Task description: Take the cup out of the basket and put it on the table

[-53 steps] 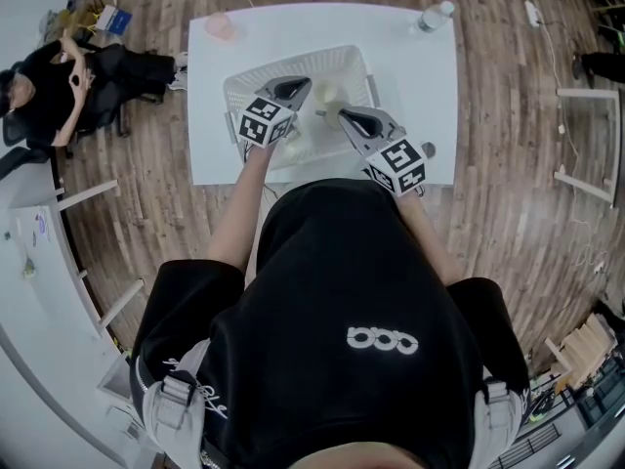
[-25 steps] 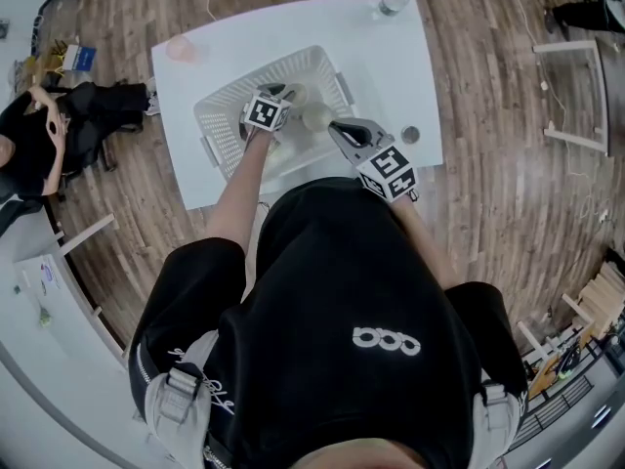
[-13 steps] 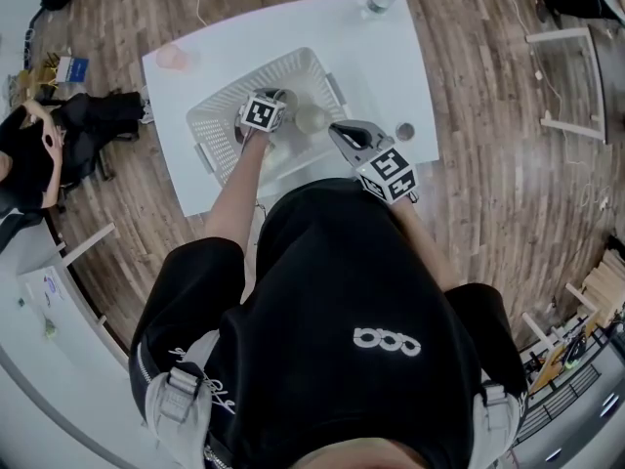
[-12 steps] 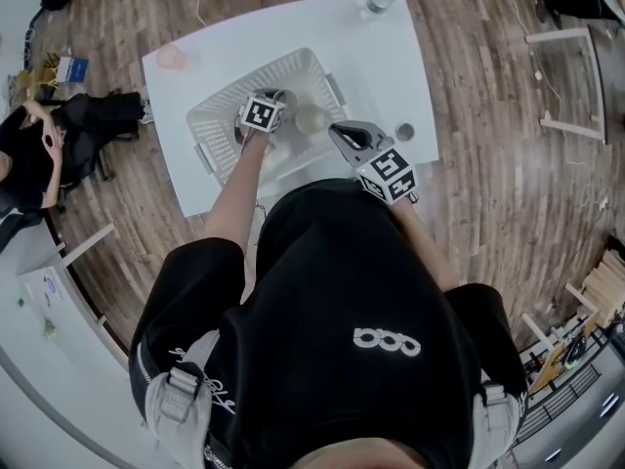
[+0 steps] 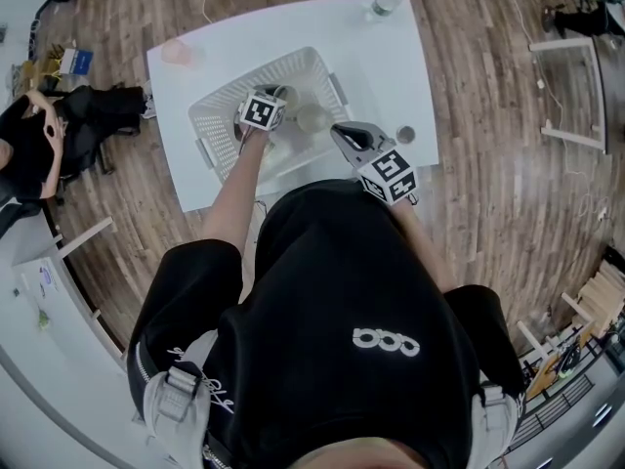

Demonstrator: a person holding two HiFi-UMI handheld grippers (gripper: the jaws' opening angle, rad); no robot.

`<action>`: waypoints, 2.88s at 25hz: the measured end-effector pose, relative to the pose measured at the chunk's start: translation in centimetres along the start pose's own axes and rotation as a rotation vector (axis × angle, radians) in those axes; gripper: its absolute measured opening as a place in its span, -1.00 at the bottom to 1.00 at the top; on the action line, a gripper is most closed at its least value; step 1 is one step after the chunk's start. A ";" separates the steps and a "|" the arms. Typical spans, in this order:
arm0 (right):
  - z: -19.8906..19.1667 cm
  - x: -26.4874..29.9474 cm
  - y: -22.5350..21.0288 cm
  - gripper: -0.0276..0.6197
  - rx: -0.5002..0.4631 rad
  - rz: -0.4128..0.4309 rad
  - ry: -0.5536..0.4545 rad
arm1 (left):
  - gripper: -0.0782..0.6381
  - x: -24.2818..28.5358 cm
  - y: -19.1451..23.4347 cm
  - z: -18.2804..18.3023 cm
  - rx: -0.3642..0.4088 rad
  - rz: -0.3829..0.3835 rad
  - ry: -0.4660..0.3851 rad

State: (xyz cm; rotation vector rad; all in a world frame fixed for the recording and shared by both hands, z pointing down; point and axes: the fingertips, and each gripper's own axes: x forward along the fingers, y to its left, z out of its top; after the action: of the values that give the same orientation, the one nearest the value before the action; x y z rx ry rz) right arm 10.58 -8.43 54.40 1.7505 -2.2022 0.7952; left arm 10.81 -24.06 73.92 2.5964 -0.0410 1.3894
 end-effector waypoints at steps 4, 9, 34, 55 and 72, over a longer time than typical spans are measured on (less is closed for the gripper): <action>-0.2 0.0 0.1 -0.83 0.001 0.010 0.002 | -0.71 -1.4 -0.4 0.9 0.000 0.013 -0.037; -0.1 0.0 0.4 -0.83 -0.004 0.034 -0.007 | -0.71 -4.6 -1.2 3.2 0.004 0.043 -0.114; 1.8 3.1 1.9 -0.83 -0.089 0.234 -0.010 | -0.71 -26.8 -3.5 7.5 -0.126 0.304 -0.599; 2.0 5.9 6.4 -0.84 -0.184 0.384 0.029 | -0.71 -34.3 -1.5 -0.4 -0.288 0.494 -0.655; 2.8 13.0 16.7 -0.84 -0.320 0.516 0.075 | -0.71 -38.7 4.5 -15.4 -0.435 0.628 -0.551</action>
State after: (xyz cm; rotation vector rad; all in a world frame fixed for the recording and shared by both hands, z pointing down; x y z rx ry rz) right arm -8.29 -18.28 53.80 1.0028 -2.5867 0.5431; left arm -23.96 -28.22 50.90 2.5683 -1.1721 0.6178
